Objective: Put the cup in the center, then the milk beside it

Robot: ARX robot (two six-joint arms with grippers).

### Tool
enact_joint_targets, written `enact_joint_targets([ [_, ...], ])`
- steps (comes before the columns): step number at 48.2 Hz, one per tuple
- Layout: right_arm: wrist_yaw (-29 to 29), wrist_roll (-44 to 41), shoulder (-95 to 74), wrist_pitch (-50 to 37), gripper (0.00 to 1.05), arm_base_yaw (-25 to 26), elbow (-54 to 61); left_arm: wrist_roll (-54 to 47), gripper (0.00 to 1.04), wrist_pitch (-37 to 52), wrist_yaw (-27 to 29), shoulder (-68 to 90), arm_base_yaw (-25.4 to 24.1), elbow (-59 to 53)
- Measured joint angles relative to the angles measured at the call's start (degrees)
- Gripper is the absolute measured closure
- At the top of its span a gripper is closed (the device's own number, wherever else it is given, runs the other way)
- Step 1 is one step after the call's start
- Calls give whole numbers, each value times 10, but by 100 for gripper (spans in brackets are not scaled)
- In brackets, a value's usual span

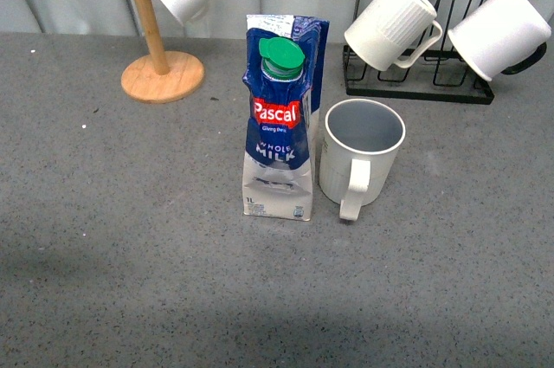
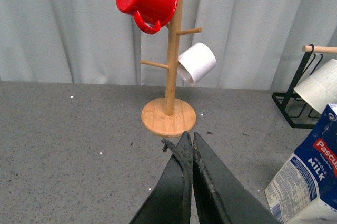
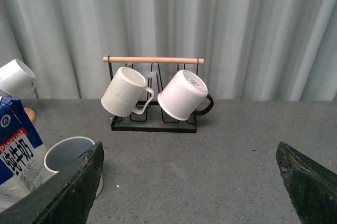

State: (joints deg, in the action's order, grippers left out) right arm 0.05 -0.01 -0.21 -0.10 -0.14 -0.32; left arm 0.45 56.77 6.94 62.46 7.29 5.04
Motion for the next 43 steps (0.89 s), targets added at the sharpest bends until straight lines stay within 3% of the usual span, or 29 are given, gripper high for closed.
enact_joint_targets([
  [8, 0, 0, 0, 0, 9, 0, 0, 0, 101, -68, -18, -92, -21, -24],
  [12, 0, 0, 0, 0, 9, 0, 0, 0, 101, -101, -62, -130, -54, -31],
  [15, 0, 0, 0, 0, 9, 0, 0, 0, 101, -128, -65, -163, -68, -37],
  [43, 0, 0, 0, 0, 9, 0, 0, -1, 101, -348, -69, -405, -71, -39],
])
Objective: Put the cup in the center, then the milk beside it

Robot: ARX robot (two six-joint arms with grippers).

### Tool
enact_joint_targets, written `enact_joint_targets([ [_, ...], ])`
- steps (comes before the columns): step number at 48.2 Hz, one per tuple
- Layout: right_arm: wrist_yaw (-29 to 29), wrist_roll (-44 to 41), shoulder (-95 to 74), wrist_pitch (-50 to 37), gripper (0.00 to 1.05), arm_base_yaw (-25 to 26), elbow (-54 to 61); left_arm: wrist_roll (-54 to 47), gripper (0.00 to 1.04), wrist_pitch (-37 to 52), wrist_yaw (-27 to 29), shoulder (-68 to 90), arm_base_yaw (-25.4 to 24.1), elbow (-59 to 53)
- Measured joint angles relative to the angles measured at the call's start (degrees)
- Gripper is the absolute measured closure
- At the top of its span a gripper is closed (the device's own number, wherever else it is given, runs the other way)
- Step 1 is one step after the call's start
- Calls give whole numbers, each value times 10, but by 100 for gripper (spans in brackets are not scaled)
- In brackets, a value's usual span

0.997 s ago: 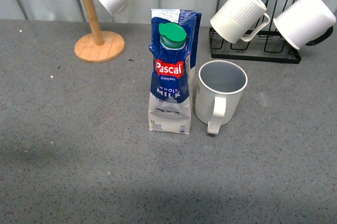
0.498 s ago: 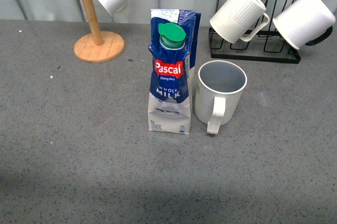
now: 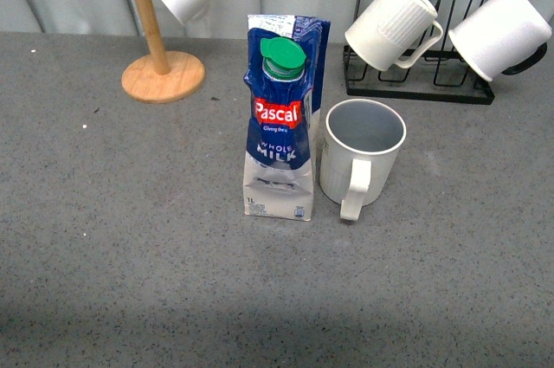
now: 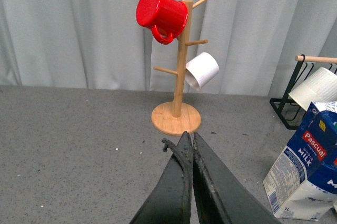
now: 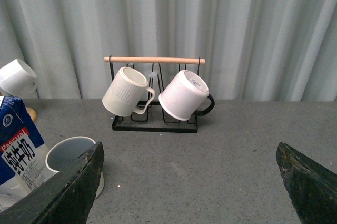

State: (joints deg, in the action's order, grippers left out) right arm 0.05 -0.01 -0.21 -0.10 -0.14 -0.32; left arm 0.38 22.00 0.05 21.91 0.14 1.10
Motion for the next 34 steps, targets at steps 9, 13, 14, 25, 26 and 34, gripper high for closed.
enact_joint_targets([
  [9, 0, 0, 0, 0, 9, 0, 0, 0, 101, -44, 0, -45, 0, 0],
  [13, 0, 0, 0, 0, 9, 0, 0, 0, 101, -60, 0, -61, 0, 0],
  [14, 0, 0, 0, 0, 9, 0, 0, 0, 101, -64, 0, -66, 0, 0],
  [25, 0, 0, 0, 0, 9, 0, 0, 0, 101, -98, 0, -99, 0, 0],
  [26, 0, 0, 0, 0, 9, 0, 0, 0, 101, -101, 0, -102, 0, 0],
  [34, 0, 0, 0, 0, 9, 0, 0, 0, 101, -137, 0, -137, 0, 0],
])
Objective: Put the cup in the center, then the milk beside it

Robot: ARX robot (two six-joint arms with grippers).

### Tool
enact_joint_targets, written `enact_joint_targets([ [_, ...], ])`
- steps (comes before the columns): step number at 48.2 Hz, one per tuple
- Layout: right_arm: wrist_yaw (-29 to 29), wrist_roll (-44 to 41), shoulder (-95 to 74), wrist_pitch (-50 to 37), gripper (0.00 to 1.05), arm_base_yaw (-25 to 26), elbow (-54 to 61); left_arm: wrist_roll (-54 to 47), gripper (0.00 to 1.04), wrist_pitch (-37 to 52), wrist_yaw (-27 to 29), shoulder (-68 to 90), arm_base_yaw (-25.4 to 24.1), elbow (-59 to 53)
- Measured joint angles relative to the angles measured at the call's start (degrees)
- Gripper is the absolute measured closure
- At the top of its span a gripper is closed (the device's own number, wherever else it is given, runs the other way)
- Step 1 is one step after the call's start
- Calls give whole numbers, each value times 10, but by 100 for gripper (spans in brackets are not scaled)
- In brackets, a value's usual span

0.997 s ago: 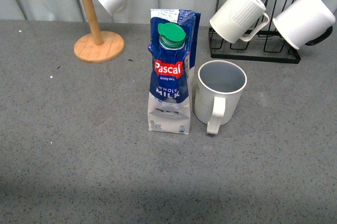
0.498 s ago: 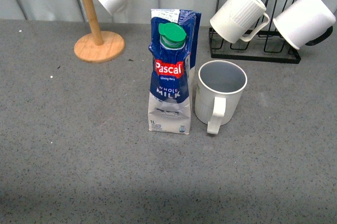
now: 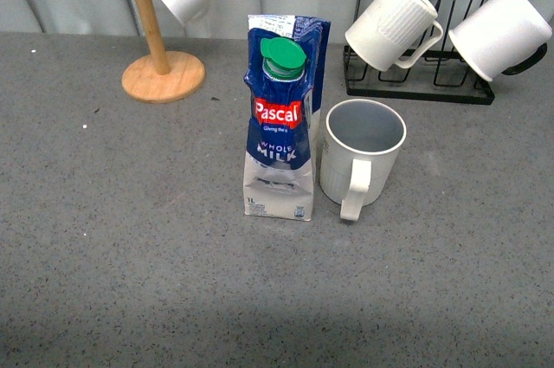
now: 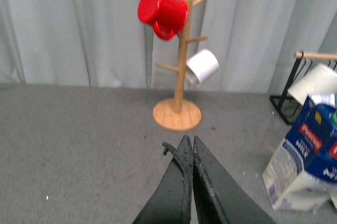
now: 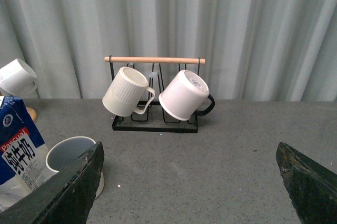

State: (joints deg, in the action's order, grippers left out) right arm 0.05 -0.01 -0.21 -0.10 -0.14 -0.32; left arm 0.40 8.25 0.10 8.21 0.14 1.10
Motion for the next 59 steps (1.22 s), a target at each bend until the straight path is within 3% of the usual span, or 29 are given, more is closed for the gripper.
enact_joint_targets([
  [3, 0, 0, 0, 0, 9, 0, 0, 0, 101, -74, -1, -59, 0, 0],
  [13, 0, 0, 0, 0, 9, 0, 0, 0, 99, -81, -1, -79, 0, 0],
  [34, 0, 0, 0, 0, 9, 0, 0, 0, 5, -81, -1, -80, 0, 0],
  [59, 0, 0, 0, 0, 9, 0, 0, -1, 6, -81, -1, -80, 0, 0],
])
